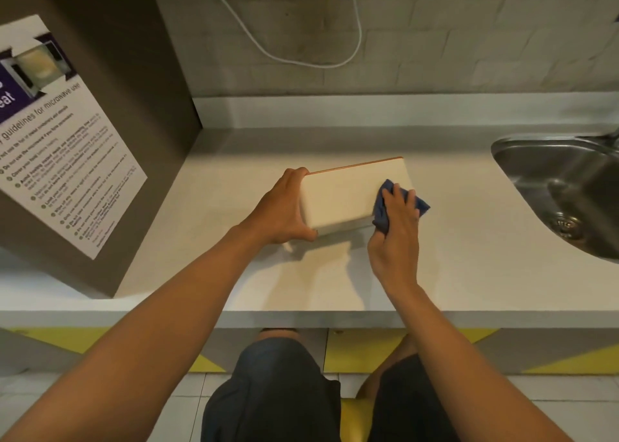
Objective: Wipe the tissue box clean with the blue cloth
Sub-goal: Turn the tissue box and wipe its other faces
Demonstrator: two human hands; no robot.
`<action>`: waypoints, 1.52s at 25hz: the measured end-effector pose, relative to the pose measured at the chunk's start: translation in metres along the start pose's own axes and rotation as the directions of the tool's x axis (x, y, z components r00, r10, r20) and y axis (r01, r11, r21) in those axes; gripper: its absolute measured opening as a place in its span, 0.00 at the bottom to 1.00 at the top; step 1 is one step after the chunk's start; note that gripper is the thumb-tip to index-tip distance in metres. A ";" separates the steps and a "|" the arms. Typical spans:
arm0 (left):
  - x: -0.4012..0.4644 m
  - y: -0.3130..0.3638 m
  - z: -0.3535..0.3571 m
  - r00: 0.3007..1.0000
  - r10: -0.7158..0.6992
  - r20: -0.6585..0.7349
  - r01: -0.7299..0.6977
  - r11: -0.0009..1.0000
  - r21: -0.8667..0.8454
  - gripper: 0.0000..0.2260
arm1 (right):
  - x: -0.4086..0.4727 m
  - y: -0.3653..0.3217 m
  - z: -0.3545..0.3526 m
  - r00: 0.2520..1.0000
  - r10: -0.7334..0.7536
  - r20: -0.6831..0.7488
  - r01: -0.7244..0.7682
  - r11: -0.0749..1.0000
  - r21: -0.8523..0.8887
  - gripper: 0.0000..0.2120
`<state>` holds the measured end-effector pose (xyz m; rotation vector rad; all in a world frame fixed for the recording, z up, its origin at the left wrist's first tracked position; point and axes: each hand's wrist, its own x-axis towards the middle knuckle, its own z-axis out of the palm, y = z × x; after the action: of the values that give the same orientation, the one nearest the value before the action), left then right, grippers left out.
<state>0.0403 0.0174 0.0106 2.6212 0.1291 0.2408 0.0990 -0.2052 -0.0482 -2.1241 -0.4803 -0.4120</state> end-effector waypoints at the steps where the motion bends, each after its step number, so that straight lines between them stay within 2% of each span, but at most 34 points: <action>1: 0.000 0.000 0.001 1.000 0.000 -0.003 0.000 1.000 0.003 0.48 | 0.000 -0.004 0.003 0.999 0.028 -0.016 -0.028 1.000 0.013 0.34; 3: 0.000 0.000 0.003 1.000 -0.003 -0.010 0.003 1.000 0.000 0.48 | -0.009 -0.020 0.014 1.000 0.006 -0.004 -0.006 1.000 0.003 0.35; 5: 0.001 0.001 0.003 1.000 -0.005 -0.014 0.004 1.000 -0.022 0.48 | -0.027 -0.038 0.030 0.986 -0.143 0.087 0.146 0.989 -0.022 0.34; 8: 0.001 0.002 0.001 1.000 0.017 0.008 -0.017 0.998 -0.061 0.46 | -0.043 -0.046 0.037 0.897 -0.348 0.272 0.379 0.923 -0.071 0.34; 10: -0.001 0.001 0.001 1.000 0.021 0.000 -0.021 0.999 -0.045 0.45 | -0.030 -0.032 0.023 0.861 -0.402 0.310 0.451 0.887 -0.102 0.34; 11: -0.002 0.001 0.001 1.000 0.016 -0.003 -0.016 0.999 -0.033 0.46 | -0.021 -0.023 0.014 0.882 -0.368 0.294 0.415 0.902 -0.117 0.33; 14: -0.001 0.004 0.004 1.000 -0.001 -0.007 0.001 1.000 -0.028 0.47 | 0.018 -0.004 -0.007 0.990 -0.097 0.102 0.106 0.990 -0.096 0.31; 16: 0.001 0.005 0.007 1.000 -0.011 -0.009 0.011 0.999 -0.032 0.47 | 0.028 -0.015 -0.002 0.999 0.003 0.047 0.002 0.996 -0.093 0.34; 17: 0.001 0.005 0.009 1.000 -0.016 -0.013 0.015 0.999 -0.037 0.48 | 0.024 -0.027 0.004 0.998 -0.014 0.058 0.020 0.994 -0.104 0.34; 19: 0.002 0.005 0.011 1.000 -0.019 -0.018 0.018 0.998 -0.065 0.49 | 0.001 -0.052 0.020 0.978 -0.138 0.157 0.156 0.982 -0.106 0.32; 22: 0.001 0.006 0.010 1.000 0.004 -0.009 -0.005 0.995 -0.102 0.46 | -0.016 -0.061 0.024 0.847 -0.396 0.354 0.444 0.894 -0.062 0.31; 23: 0.000 0.006 0.010 1.000 0.014 -0.016 -0.015 0.995 -0.094 0.46 | -0.005 -0.056 0.017 0.803 -0.450 0.391 0.509 0.859 -0.056 0.32; 24: -0.002 0.006 0.011 0.999 0.020 -0.027 -0.023 0.996 -0.081 0.46 | 0.008 -0.046 0.010 0.792 -0.463 0.398 0.523 0.850 -0.054 0.32; 25: -0.003 0.006 0.012 0.999 0.024 -0.036 -0.026 0.997 -0.067 0.46 | 0.021 -0.036 0.000 0.830 -0.421 0.366 0.473 0.879 -0.059 0.32; 27: -0.005 0.005 0.015 0.999 0.020 -0.044 -0.022 0.999 -0.036 0.48 | 0.052 -0.015 -0.022 0.961 -0.190 0.200 0.205 0.977 -0.057 0.30; 29: -0.006 0.005 0.016 0.999 0.001 -0.043 -0.002 1.000 -0.016 0.49 | 0.066 -0.004 -0.031 0.998 0.012 0.061 -0.009 0.999 -0.051 0.28; 30: -0.006 0.004 0.016 0.999 -0.005 -0.038 0.005 1.000 -0.017 0.49 | 0.063 -0.009 -0.026 1.000 0.019 0.025 -0.017 0.997 -0.081 0.28; 32: -0.005 0.006 0.018 0.999 -0.014 -0.042 0.013 0.999 -0.030 0.50 | 0.047 -0.029 -0.008 0.996 -0.069 0.058 0.076 0.989 -0.130 0.31; 34: -0.005 0.006 0.018 0.998 -0.007 -0.058 0.003 0.999 -0.055 0.50 | 0.013 -0.055 0.015 0.972 -0.153 0.177 0.172 0.980 -0.100 0.33; 36: -0.005 0.005 0.016 0.998 0.029 -0.049 -0.032 0.997 -0.063 0.48 | -0.017 -0.072 0.025 0.914 -0.279 0.294 0.309 0.949 -0.061 0.33; 38: -0.006 0.005 0.015 0.998 0.050 -0.032 -0.051 0.997 -0.050 0.47 | -0.015 -0.060 0.019 0.854 -0.398 0.336 0.443 0.894 -0.065 0.32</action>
<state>0.0372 0.0050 -0.0005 2.5731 0.0667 0.2985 0.0588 -0.1606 -0.0235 -2.2246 -1.1493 -0.3576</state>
